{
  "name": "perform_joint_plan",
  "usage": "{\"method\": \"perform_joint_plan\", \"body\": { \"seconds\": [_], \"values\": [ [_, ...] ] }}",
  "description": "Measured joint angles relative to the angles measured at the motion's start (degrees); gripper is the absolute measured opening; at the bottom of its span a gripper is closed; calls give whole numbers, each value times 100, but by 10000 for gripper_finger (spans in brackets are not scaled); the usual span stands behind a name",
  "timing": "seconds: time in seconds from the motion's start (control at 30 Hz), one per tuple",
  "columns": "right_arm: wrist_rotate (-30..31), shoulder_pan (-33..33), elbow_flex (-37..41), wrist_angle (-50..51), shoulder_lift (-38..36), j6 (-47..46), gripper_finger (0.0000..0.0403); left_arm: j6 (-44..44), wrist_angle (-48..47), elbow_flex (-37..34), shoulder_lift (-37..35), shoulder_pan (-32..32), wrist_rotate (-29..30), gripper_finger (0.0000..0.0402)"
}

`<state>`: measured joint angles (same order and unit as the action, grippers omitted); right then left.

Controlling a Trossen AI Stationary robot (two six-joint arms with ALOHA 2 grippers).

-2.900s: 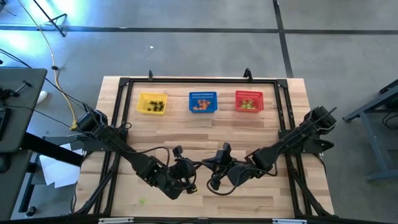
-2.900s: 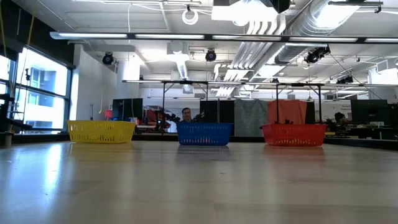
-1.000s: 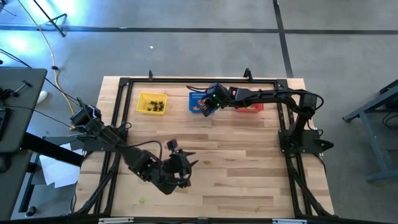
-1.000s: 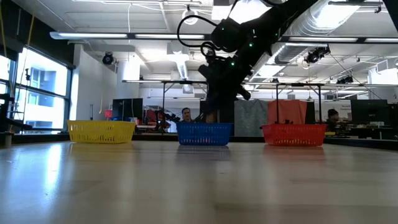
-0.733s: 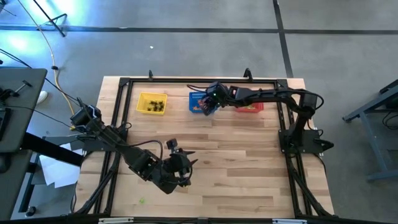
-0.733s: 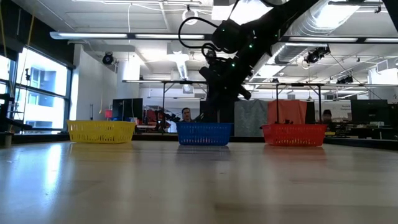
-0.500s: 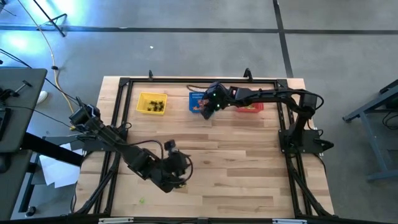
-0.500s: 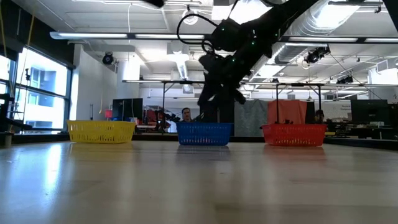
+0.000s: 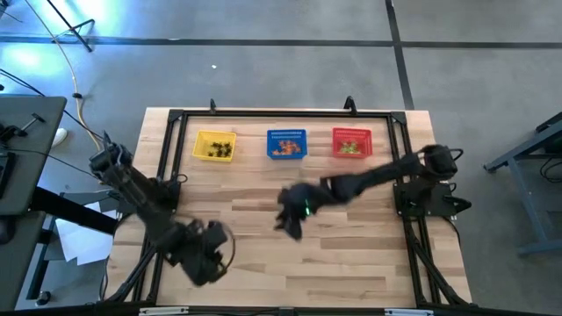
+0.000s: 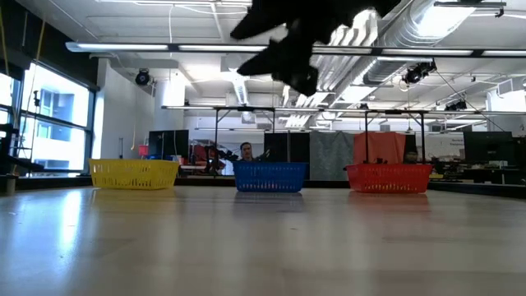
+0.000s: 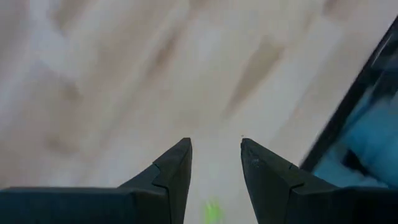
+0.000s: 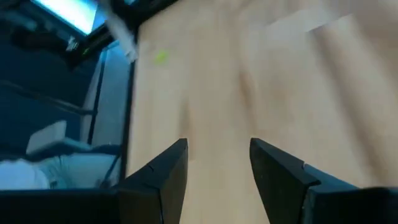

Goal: Sort Halloween decoration
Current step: Put the green spider toy into the red basket

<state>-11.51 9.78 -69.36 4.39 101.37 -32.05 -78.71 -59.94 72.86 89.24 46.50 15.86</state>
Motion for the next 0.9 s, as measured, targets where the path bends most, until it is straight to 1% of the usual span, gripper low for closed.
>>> {"method": "perform_joint_plan", "body": {
  "seconds": [0.07, 0.13, 0.23, 0.33, 0.4, 0.53, 0.6, 0.7, 0.9],
  "values": [
    [393, 469, 0, -11, -18, -161, 169, -599, 349, -253, 155, 326, -316, 129],
    [794, 883, 0, -45, -22, -368, 169, -1041, 645, -412, 352, 617, -511, 129],
    [1300, 1370, 0, -158, -29, -720, 169, -1555, 780, -468, 695, 955, -742, 129],
    [1766, 1746, 0, -213, -36, -1068, 169, -1827, 848, -468, 1030, 1158, -1066, 129],
    [1980, 1940, 0, -237, -36, -1242, 169, -1879, 1054, -468, 1233, 1228, -1252, 129],
    [2264, 2208, 0, -233, -36, -1489, 169, -1956, 1609, -466, 1615, 1283, -1547, 129],
    [2370, 2292, 0, -233, -36, -1581, 169, -1897, 1783, -466, 1760, 1283, -1560, 129],
    [2498, 2382, 0, -234, -36, -1611, 169, -1871, 1780, -466, 1893, 1281, -1552, 129],
    [2529, 2446, 0, -233, -36, -1699, 169, -1870, 1635, -437, 2036, 1279, -1556, 129]
  ]
}}
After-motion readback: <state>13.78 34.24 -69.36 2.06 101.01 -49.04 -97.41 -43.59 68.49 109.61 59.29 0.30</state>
